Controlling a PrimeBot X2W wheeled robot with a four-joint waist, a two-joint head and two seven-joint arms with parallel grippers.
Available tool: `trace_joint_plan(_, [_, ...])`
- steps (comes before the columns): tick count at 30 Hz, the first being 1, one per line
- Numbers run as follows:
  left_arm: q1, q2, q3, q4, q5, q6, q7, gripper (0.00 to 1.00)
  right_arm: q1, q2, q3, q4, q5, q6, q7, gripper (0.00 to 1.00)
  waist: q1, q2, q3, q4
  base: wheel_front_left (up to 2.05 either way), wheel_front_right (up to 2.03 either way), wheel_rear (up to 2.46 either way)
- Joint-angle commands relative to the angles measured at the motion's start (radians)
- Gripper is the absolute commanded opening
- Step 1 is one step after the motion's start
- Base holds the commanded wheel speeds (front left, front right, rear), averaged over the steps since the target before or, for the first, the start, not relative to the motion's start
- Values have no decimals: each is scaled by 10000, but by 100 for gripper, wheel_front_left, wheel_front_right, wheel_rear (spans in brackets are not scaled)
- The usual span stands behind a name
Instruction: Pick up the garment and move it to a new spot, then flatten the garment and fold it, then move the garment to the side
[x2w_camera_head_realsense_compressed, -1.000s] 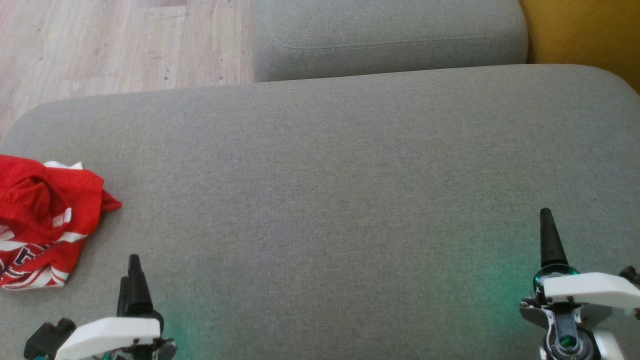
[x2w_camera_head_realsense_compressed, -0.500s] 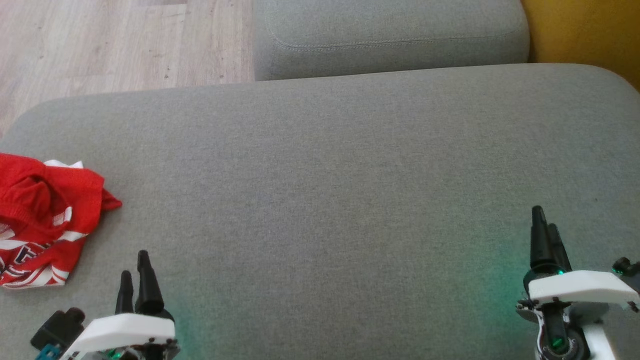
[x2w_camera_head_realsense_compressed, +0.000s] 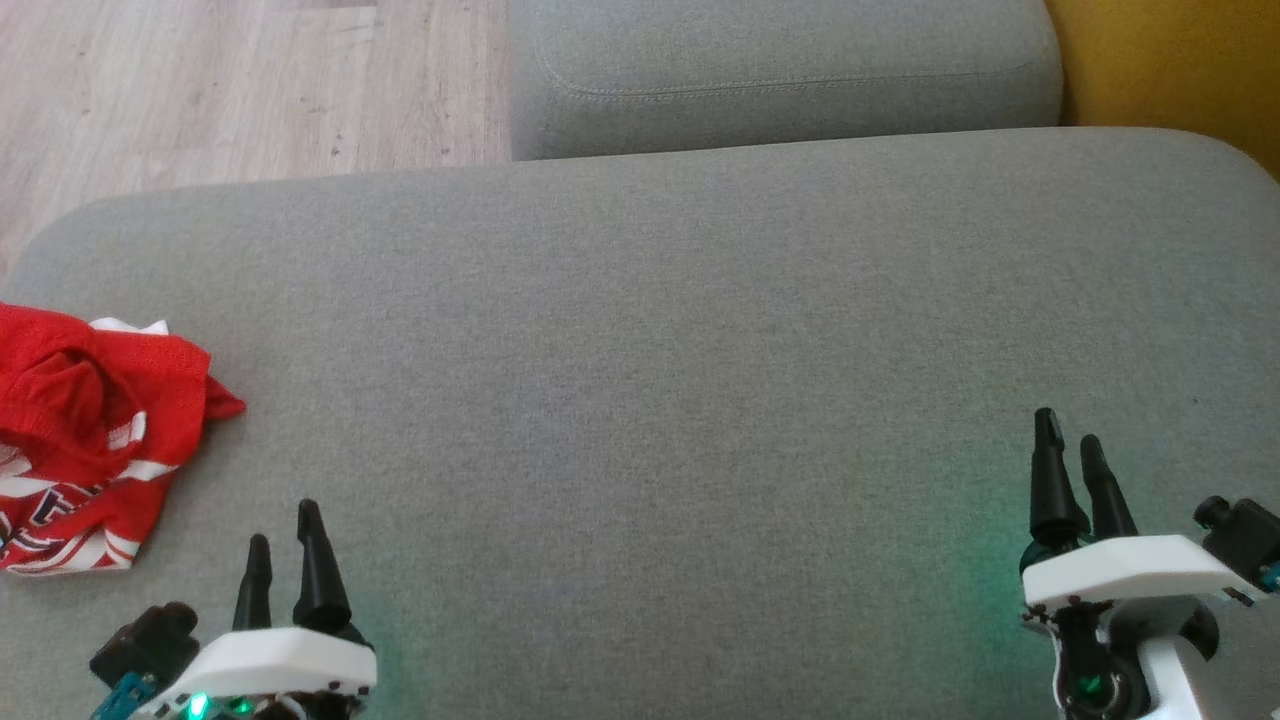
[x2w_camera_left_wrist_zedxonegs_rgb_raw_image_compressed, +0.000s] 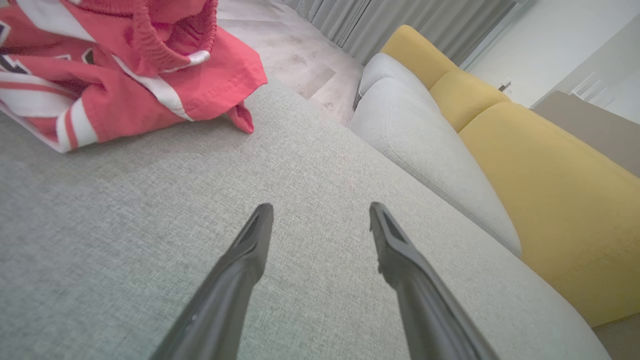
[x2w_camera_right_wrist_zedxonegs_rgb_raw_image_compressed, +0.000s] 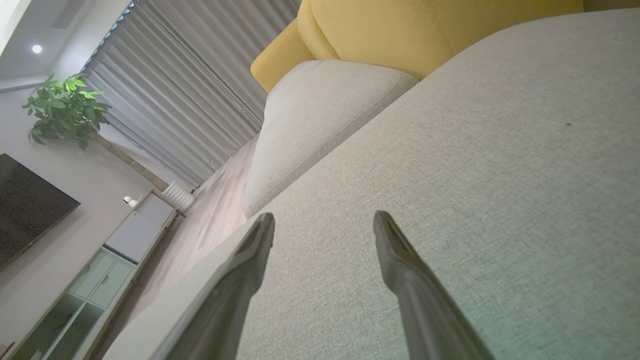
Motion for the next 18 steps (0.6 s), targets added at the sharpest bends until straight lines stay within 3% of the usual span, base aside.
trace_joint_plan(1, [-512, 121, 90, -270, 388, 56, -157, 100, -540, -49, 192, -269, -389, -4, -164, 100, -1, 0, -1, -5, 0, 0, 0])
trace_joint_plan(18, [-445, 165, -28, -151, 2461, 449, -654, 100, -522, -37, 385, -125, -2711, -5, -665, 100, -1, 0, -19, 2, 0, 0, 0])
